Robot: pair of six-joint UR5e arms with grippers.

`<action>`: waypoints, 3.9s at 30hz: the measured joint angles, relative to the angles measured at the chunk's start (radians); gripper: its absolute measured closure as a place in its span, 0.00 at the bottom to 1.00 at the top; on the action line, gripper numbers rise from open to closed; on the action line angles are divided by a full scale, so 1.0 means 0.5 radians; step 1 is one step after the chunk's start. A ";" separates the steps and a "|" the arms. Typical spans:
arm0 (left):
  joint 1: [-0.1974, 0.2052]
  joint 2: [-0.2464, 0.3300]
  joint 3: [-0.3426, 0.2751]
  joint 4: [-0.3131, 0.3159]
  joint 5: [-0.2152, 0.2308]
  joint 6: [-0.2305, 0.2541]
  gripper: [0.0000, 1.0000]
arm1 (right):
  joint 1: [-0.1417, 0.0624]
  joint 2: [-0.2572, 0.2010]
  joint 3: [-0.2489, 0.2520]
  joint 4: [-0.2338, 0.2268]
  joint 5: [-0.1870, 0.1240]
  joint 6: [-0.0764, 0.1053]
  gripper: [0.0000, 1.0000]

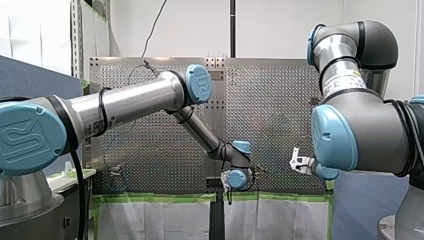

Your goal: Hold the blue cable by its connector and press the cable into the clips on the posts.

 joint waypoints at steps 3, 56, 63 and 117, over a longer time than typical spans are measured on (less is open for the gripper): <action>-0.003 -0.001 0.001 0.006 0.008 0.000 1.00 | 0.001 0.000 -0.003 -0.002 0.000 0.000 1.00; 0.157 -0.183 0.368 -0.127 0.083 -0.150 1.00 | -0.034 0.068 -0.272 0.086 -0.095 0.082 1.00; 0.158 -0.181 0.372 -0.133 0.086 -0.140 1.00 | -0.032 0.103 -0.317 0.099 -0.106 0.090 1.00; 0.151 -0.139 0.335 -0.190 -0.035 0.160 0.00 | -0.007 0.371 -0.825 0.321 -0.276 0.087 1.00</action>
